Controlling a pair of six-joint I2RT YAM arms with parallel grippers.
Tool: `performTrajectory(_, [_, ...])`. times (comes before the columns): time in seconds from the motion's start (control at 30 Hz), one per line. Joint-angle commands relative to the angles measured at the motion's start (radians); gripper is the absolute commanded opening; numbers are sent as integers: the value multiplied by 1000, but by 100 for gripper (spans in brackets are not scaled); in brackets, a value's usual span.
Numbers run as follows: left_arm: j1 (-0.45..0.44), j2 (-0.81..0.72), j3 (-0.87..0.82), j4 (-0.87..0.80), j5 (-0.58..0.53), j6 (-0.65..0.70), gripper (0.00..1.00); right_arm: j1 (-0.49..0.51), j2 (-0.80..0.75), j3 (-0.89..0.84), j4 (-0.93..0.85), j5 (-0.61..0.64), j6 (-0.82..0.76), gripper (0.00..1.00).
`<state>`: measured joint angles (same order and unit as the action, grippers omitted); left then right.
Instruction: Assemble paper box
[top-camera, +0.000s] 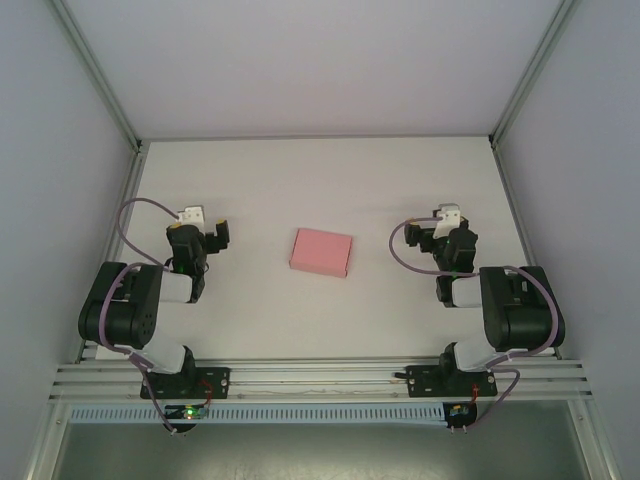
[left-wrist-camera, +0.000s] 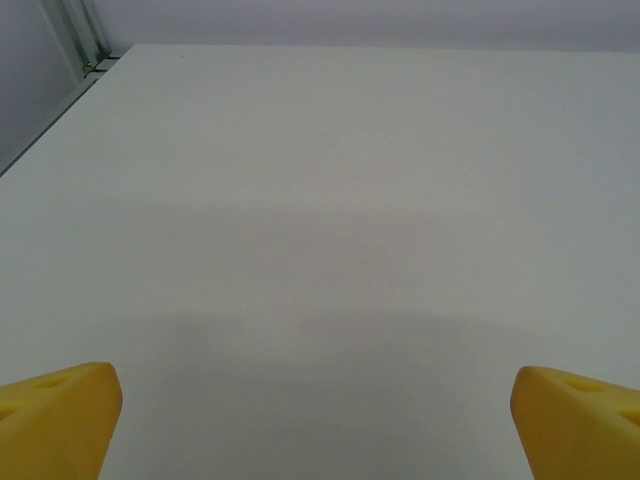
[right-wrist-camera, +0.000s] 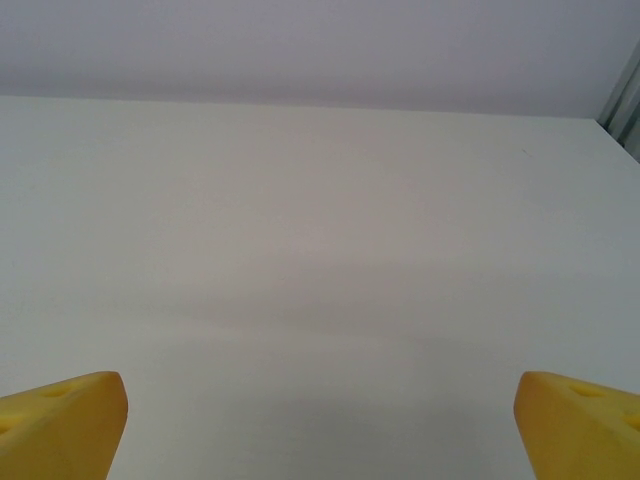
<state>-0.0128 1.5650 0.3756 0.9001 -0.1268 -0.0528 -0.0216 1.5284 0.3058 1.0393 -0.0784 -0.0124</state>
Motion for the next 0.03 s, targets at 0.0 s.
performTrajectory(0.0, [7, -10, 8, -7, -7, -7, 100, 6, -11, 16, 10, 16, 16, 99])
